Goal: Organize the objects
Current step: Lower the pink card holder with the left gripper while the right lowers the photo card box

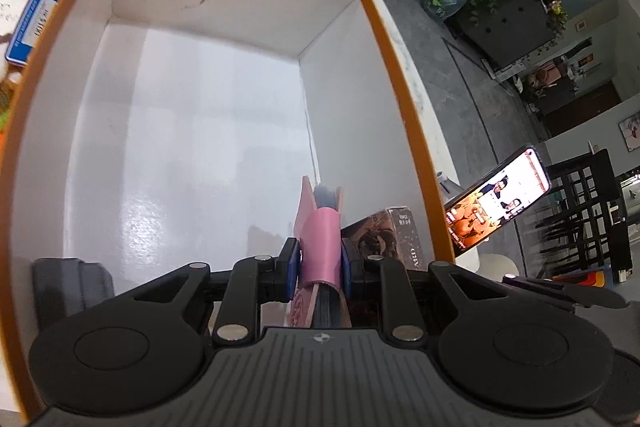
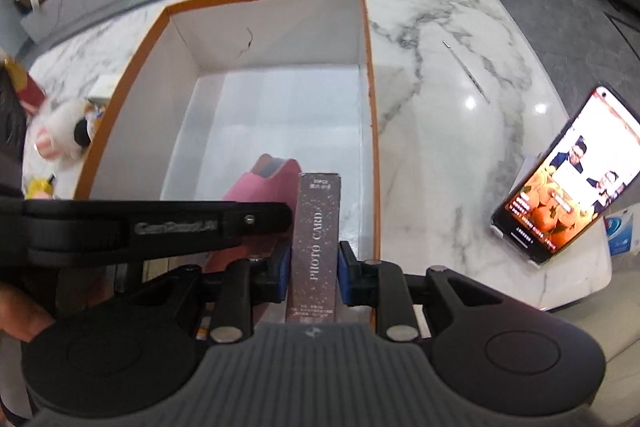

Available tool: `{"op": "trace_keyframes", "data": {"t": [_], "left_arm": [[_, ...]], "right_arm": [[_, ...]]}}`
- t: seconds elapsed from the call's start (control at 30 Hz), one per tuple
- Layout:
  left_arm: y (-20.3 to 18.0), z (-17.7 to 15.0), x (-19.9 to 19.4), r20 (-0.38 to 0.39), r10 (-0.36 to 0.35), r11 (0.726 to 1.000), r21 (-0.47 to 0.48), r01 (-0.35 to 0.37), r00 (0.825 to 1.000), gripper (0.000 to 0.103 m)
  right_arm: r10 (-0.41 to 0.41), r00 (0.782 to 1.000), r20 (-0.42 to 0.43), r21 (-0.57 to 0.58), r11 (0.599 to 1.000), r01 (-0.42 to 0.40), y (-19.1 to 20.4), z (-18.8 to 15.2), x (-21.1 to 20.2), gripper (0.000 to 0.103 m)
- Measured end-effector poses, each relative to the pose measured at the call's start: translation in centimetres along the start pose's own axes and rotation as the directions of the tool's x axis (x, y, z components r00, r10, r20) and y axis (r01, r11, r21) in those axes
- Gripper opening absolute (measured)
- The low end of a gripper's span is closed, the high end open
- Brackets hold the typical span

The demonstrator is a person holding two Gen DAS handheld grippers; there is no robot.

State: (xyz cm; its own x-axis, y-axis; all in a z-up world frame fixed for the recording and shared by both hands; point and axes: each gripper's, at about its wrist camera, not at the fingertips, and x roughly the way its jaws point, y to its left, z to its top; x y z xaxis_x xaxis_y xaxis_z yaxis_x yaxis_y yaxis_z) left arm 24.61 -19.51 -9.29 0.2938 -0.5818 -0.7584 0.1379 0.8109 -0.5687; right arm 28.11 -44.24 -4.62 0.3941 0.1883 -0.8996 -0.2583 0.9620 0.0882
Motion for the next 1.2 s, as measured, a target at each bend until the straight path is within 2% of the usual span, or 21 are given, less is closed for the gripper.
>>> {"op": "trace_keyframes", "data": {"t": [0.07,0.3,0.33,0.37,0.4,0.5,0.57,0.73,0.8,0.87,0.93,1.0,1.03,1.13,1.2], "left_arm": [[-0.3,-0.1,0.5,-0.008,0.002,1.0,-0.003,-0.002,1.0,0.024],[-0.4,0.0,1.6,-0.035,0.009,1.0,-0.025,-0.009,0.999,0.025],[-0.4,0.0,1.5,-0.036,0.015,0.999,-0.03,-0.016,0.999,0.025],[-0.2,0.0,1.6,-0.039,0.012,0.999,-0.037,-0.014,0.999,0.025],[-0.2,0.0,1.7,-0.041,0.01,0.999,-0.043,-0.011,0.999,0.025],[-0.3,0.1,1.9,-0.051,0.021,0.999,-0.047,-0.023,0.998,0.025],[-0.5,0.2,2.0,-0.058,0.025,0.999,-0.043,-0.028,0.998,0.025],[-0.7,0.6,2.1,-0.099,0.012,0.999,-0.039,-0.016,0.995,0.029],[-0.6,0.6,2.3,-0.136,0.013,0.999,-0.027,-0.017,0.991,0.036],[-0.6,0.4,2.5,-0.165,0.006,1.0,-0.019,-0.009,0.986,0.039],[-0.9,0.2,2.6,-0.177,0.005,1.0,0.002,-0.005,0.984,0.039],[-1.3,0.1,2.7,-0.183,0.006,1.0,0.018,-0.003,0.983,0.039],[-1.3,0.1,2.8,-0.186,0.005,1.0,0.021,-0.001,0.983,0.038],[-0.5,0.3,2.8,-0.194,-0.031,0.999,-0.037,0.025,0.98,0.036],[0.3,0.3,3.1,-0.192,-0.085,0.992,-0.106,0.065,0.978,0.035]], "right_arm": [[-0.01,1.0,-0.014,-0.03,0.999,0.01,0.4,0.2,0.2,0.031],[-0.03,0.999,-0.021,-0.099,0.995,0.028,0.7,0.3,0.0,0.034],[-0.031,0.999,-0.017,-0.108,0.994,0.029,0.7,0.2,-0.3,0.041],[-0.048,0.999,-0.006,-0.123,0.991,0.047,0.8,0.2,-0.7,0.042],[-0.05,0.999,0.008,-0.138,0.989,0.051,0.8,0.0,-1.1,0.042],[-0.056,0.998,0.017,-0.149,0.987,0.058,0.6,-0.1,-1.8,0.029],[-0.077,0.996,0.035,-0.166,0.983,0.081,0.4,-0.1,-2.3,0.015],[-0.052,0.998,0.043,-0.164,0.985,0.059,-0.4,0.0,-2.9,0.014],[-0.05,0.998,0.049,-0.166,0.984,0.057,-0.4,0.0,-3.0,0.015],[-0.049,0.996,0.069,-0.159,0.986,0.06,-0.4,-0.1,-3.4,0.02],[-0.08,0.993,0.085,-0.159,0.983,0.092,-0.5,-0.1,-3.5,0.028],[-0.127,0.987,0.096,-0.167,0.976,0.142,-0.8,-0.1,-3.3,0.028],[-0.127,0.988,0.083,-0.161,0.977,0.139,-1.2,-0.2,-3.1,0.028],[-0.036,0.999,0.018,-0.076,0.996,0.037,-2.8,-0.2,-2.2,0.012],[0.029,1.0,-0.002,0.004,1.0,-0.029,-3.9,-0.2,-1.7,0.01]]}}
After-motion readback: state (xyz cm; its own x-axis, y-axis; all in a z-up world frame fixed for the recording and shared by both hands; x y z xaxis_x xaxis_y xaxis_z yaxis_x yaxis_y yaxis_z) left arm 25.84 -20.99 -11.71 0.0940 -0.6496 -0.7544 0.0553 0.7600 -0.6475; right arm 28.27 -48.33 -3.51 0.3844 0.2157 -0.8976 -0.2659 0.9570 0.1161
